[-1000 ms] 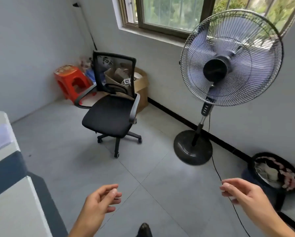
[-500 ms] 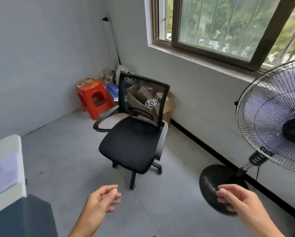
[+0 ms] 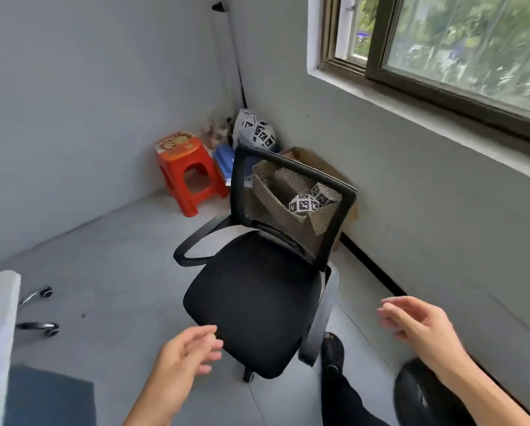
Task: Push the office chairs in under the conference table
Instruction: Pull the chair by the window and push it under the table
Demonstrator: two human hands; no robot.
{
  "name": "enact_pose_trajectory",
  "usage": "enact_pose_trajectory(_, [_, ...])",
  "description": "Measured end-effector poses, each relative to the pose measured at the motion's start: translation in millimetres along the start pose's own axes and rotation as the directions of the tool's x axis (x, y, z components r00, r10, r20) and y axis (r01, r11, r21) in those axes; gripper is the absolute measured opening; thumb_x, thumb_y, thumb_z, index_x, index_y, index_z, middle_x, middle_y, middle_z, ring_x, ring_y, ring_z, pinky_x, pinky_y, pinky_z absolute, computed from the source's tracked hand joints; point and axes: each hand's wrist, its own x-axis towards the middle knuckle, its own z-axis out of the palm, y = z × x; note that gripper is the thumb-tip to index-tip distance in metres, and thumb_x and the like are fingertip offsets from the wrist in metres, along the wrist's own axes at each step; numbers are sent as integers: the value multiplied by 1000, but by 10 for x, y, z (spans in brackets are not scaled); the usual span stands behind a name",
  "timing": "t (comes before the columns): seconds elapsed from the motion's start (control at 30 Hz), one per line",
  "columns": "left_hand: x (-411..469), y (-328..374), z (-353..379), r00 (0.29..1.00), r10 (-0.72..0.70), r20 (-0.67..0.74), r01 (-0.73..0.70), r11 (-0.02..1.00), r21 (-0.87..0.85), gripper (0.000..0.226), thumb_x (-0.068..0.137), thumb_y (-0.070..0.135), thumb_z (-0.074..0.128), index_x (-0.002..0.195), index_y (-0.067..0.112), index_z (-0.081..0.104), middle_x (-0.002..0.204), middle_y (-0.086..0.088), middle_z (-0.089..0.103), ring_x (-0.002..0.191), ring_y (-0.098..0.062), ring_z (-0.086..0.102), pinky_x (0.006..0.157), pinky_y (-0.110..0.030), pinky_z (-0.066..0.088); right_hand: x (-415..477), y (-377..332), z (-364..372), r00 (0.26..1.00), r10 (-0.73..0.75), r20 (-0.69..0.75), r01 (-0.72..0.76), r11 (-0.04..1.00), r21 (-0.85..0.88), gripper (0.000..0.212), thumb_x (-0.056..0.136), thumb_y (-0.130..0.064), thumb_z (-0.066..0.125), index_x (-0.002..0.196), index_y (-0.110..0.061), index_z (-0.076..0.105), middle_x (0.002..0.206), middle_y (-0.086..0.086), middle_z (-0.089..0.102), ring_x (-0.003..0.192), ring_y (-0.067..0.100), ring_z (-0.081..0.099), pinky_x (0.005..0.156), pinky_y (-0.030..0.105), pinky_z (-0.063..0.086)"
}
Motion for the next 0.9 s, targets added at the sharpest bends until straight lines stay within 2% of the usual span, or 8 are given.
enact_pose_trajectory(0.2, [1015, 904, 504, 998, -46, -33, 45, 999, -19, 16, 92, 19, 55, 101, 23, 68, 91, -3, 76, 86, -15, 72, 84, -39, 55, 1578, -716, 49, 993, -88, 72, 94, 992, -86, 9, 88, -19, 65, 85, -24, 71, 80, -2, 76, 78, 17, 70, 77, 40, 55])
enact_pose_trajectory(0.3, [1504, 1360, 767, 999, -36, -7, 36, 999, 10, 17, 92, 21, 55, 103, 25, 66, 93, -2, 75, 86, -11, 71, 84, -35, 55, 2204, -1001, 58, 979, -201, 22, 200, 947, -252, 7, 86, -22, 66, 90, -28, 69, 85, -12, 73, 79, 5, 67, 78, 32, 53])
enact_pose_trajectory(0.4, [1983, 1725, 962, 999, -21, 43, 18, 997, 72, 18, 91, 27, 55, 106, 28, 64, 97, 1, 73, 89, -8, 69, 84, -31, 54, 2729, -1236, 116, 959, -285, -4, 257, 871, -417, 21, 85, -27, 66, 106, -28, 64, 104, -9, 66, 89, 17, 64, 81, 35, 50])
enact_pose_trajectory(0.5, [2498, 2005, 1127, 996, 1, 88, -17, 983, 182, 23, 91, 30, 53, 112, 26, 61, 103, 5, 69, 95, -9, 66, 88, -31, 53, 3224, -1295, 254, 971, -198, 133, 238, 816, -527, 39, 82, -41, 66, 118, -29, 58, 112, -7, 65, 104, 18, 62, 87, 37, 50])
enact_pose_trajectory(0.6, [3002, 2233, 1313, 992, 95, 79, -116, 936, 332, 29, 90, 34, 54, 117, 22, 60, 109, 5, 66, 102, -11, 62, 95, -33, 48, 3508, -1189, 472, 959, -67, 277, 237, 725, -646, 48, 81, -50, 61, 121, -26, 51, 106, 2, 70, 100, 28, 64, 82, 37, 51])
enact_pose_trajectory(0.7, [3505, 2422, 1516, 946, 318, 68, -299, 768, 567, 37, 91, 35, 52, 124, 18, 57, 127, -2, 56, 120, -19, 51, 99, -34, 40, 3642, -1094, 597, 941, -171, 293, 339, 528, -779, 39, 84, -49, 56, 110, -20, 49, 86, 6, 69, 85, 33, 64, 67, 36, 47])
enact_pose_trajectory(0.77, [3843, 2481, 1629, 898, 419, 132, -374, 572, 730, 43, 92, 38, 47, 131, 20, 50, 144, -6, 40, 136, -23, 32, 108, -42, 30, 3734, -1077, 602, 924, -187, 334, 381, 524, -761, 35, 83, -50, 58, 95, -20, 46, 72, 3, 58, 73, 32, 58, 60, 35, 43])
enact_pose_trajectory(0.9, [4244, 2260, 1655, 903, 327, 280, -382, 311, 870, 47, 94, 47, 36, 138, 31, 37, 159, -4, 15, 147, -25, -1, 118, -51, 9, 3768, -1021, 602, 898, -203, 390, 433, 565, -702, 38, 80, -52, 61, 80, -23, 36, 65, 0, 52, 65, 28, 52, 57, 34, 42])
